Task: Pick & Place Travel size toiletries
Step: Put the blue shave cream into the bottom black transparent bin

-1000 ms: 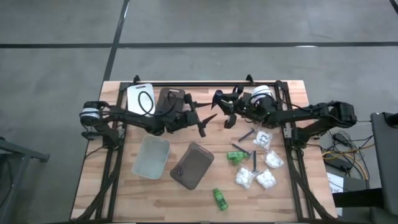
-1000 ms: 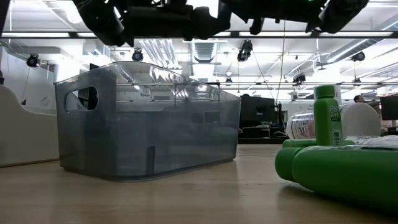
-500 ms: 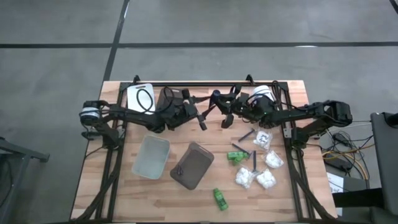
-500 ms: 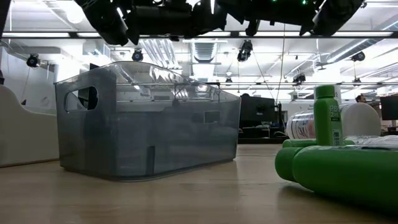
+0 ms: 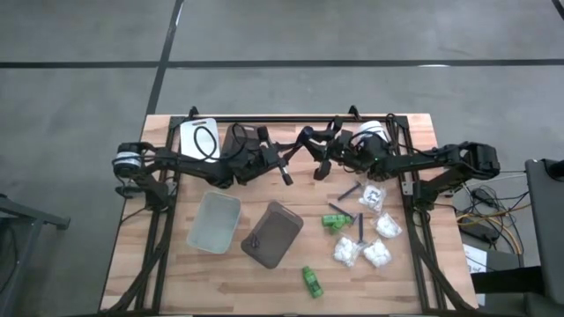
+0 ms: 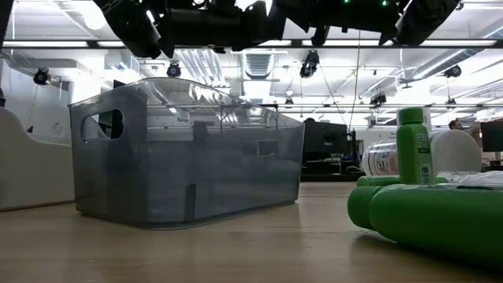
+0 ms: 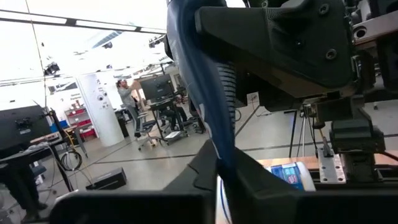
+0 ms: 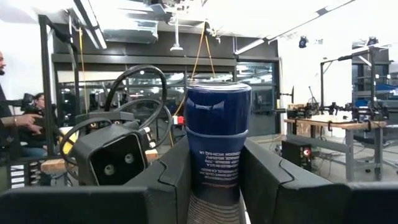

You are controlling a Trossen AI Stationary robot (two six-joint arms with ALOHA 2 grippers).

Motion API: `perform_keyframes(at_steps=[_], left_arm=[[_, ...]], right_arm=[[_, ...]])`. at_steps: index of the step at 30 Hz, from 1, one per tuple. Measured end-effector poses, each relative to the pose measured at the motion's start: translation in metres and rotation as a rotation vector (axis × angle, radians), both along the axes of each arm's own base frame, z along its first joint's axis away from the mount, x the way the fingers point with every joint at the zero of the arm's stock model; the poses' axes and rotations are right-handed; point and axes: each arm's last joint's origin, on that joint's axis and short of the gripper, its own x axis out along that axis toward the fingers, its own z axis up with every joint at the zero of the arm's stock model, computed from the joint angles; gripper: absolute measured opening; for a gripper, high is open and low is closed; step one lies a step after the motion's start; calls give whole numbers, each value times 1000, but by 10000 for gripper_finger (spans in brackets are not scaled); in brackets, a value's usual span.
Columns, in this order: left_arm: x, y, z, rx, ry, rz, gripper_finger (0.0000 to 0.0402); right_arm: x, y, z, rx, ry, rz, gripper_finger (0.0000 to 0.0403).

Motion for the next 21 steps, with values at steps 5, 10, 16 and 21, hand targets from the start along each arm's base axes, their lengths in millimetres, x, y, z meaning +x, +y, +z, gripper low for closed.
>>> perform_keyframes(at_steps=[5,10,16,21], left_arm=[[-4,0,2,-10,70,-6,12],[-18,-3,10,-88,193,-71,5],[-47,-7,20,-190,386,-116,6],[-77,-12,26,-314,525,-180,6]], right_arm=[[-3,1,0,11,66,1,126],[-11,2,-1,24,176,5,160],[-20,4,-3,46,305,10,208],[-27,4,-10,69,434,9,239]])
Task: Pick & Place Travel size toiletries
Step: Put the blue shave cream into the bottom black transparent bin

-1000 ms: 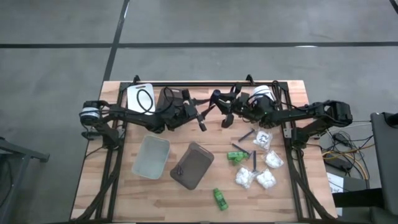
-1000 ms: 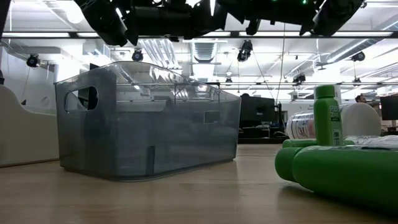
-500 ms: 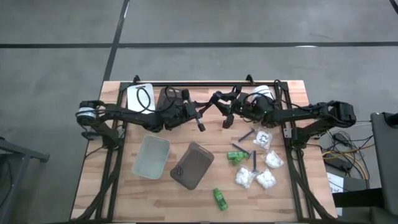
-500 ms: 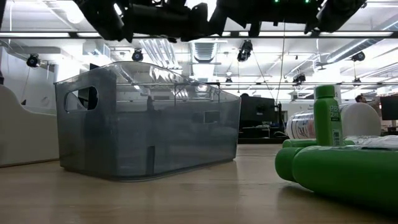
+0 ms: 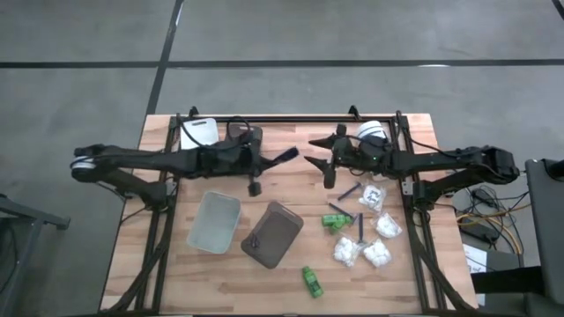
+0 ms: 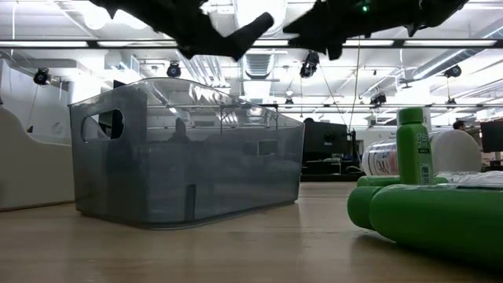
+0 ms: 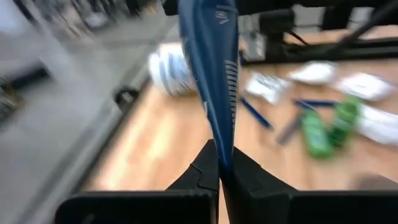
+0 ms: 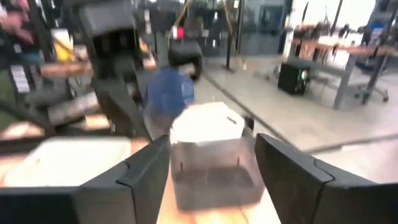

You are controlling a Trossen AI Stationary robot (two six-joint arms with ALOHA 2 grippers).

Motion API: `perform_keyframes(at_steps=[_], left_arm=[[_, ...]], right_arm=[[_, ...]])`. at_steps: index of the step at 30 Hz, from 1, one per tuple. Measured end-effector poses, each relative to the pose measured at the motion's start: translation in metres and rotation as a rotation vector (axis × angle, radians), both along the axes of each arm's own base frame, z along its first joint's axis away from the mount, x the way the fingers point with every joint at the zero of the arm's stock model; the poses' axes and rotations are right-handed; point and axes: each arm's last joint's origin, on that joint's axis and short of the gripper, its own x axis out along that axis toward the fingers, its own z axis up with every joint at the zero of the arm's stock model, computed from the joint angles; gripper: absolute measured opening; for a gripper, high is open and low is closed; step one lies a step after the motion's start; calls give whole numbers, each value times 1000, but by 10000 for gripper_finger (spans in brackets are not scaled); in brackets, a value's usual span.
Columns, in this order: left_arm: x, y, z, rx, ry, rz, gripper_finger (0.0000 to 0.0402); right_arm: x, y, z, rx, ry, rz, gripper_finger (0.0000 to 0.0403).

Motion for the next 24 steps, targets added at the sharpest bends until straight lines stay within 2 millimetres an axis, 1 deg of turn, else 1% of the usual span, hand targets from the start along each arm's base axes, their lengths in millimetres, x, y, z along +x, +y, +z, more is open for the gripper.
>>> perform_keyframes(at_steps=[5,9,14,16,21,24], left_arm=[[-20,-6,2,-166,107,-99,7],[-26,-10,0,-305,201,-134,5],[-19,-12,2,-496,327,-128,7],[-17,-12,5,-549,378,-104,7],[-11,-12,14,-582,529,-58,8],[-4,-11,16,-586,580,-47,7]], right_arm=[[-3,1,-13,14,143,2,264],[-6,1,-21,29,231,2,280],[-6,1,-23,21,255,7,294],[-6,2,-23,-3,263,39,299],[-3,8,-23,-14,241,257,303],[1,9,-21,-1,198,285,297]])
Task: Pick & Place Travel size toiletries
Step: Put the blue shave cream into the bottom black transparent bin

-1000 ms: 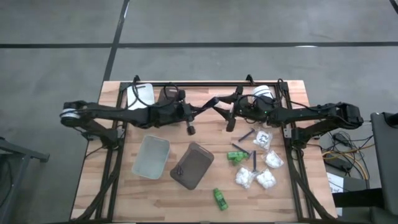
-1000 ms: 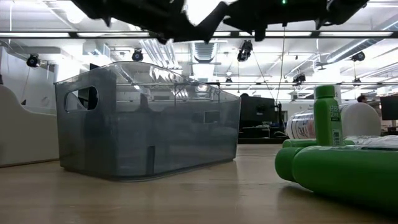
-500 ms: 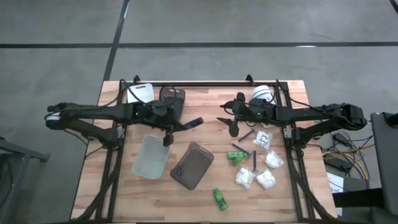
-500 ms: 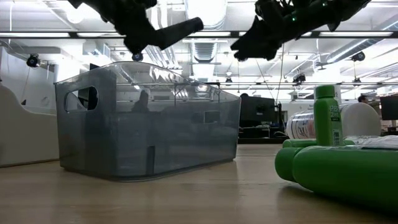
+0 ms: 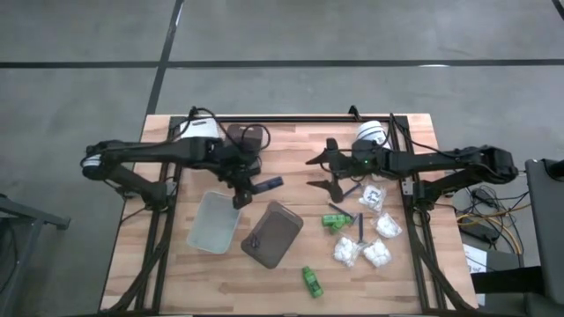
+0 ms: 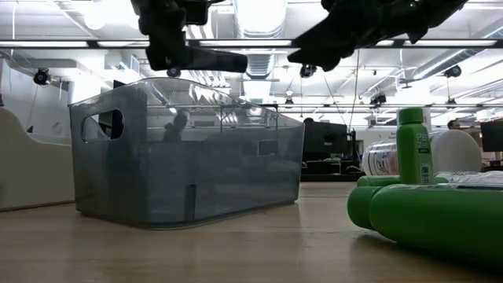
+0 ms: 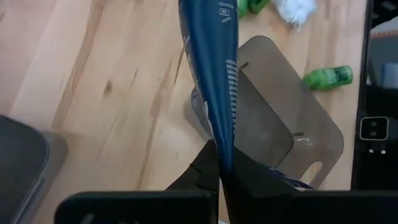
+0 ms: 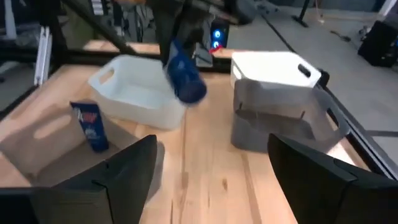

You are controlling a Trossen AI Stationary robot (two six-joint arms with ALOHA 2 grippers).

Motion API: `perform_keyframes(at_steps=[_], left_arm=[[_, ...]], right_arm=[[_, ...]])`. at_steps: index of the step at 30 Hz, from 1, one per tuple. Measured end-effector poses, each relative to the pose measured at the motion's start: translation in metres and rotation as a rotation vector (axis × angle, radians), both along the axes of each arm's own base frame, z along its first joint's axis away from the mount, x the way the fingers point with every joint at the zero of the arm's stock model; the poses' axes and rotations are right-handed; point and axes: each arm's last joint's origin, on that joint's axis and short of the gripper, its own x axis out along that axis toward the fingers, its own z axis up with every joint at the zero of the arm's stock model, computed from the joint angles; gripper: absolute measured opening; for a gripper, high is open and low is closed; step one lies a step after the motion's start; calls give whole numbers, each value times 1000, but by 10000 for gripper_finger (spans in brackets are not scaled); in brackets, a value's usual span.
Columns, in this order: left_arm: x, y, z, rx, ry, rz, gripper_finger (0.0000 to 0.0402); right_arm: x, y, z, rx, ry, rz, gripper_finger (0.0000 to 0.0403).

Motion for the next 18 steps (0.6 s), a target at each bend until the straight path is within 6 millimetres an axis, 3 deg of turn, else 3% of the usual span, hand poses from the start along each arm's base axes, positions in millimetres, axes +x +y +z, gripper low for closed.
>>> perform_keyframes(at_steps=[8,18], left_arm=[[22,-1,2,72,-13,-102,7],[33,-1,6,146,-97,-177,6]], right_arm=[[14,1,0,36,-5,99,274],[41,-2,-5,57,33,139,254]])
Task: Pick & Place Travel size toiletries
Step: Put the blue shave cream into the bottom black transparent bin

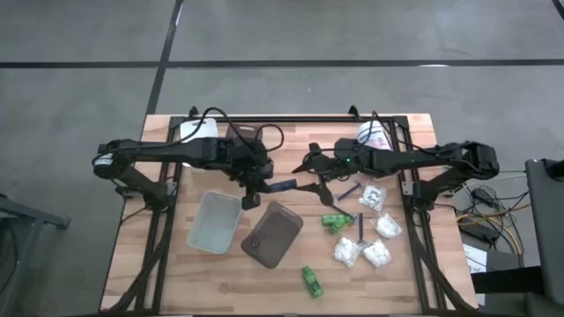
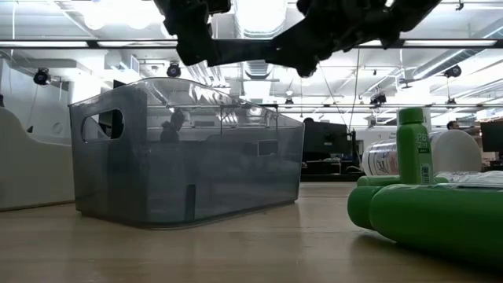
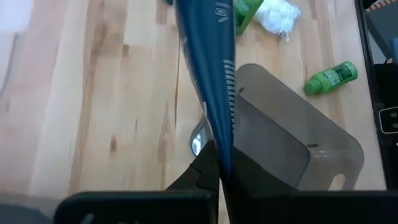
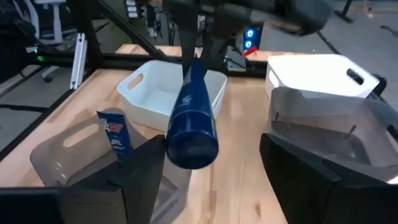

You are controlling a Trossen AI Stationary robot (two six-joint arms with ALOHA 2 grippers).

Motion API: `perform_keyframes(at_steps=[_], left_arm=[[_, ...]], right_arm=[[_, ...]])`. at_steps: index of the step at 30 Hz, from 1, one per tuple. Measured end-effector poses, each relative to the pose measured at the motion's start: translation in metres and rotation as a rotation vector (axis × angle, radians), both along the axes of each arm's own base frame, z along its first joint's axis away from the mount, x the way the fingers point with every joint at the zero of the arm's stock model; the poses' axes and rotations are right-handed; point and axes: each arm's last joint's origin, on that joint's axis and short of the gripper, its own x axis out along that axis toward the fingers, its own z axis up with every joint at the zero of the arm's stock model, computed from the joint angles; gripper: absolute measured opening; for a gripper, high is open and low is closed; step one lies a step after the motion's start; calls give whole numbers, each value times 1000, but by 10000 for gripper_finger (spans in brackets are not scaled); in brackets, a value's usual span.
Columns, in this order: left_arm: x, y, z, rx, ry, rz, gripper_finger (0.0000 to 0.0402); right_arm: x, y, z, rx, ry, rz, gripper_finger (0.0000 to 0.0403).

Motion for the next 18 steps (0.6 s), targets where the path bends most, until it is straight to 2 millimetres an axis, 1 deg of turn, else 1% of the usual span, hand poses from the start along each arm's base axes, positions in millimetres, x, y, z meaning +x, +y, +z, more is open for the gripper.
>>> perform_keyframes(at_steps=[4,10,14,18], left_arm=[[1,0,2,18,-27,-16,6],[2,1,2,40,-27,-7,9],[1,1,2,45,-28,-12,9],[2,1,2,49,-37,-9,12]], right_arm=[[10,-1,1,-4,4,8,248],[16,-2,7,-26,5,22,229],[16,-2,9,-26,23,23,196],[14,-2,9,-24,35,23,145]])
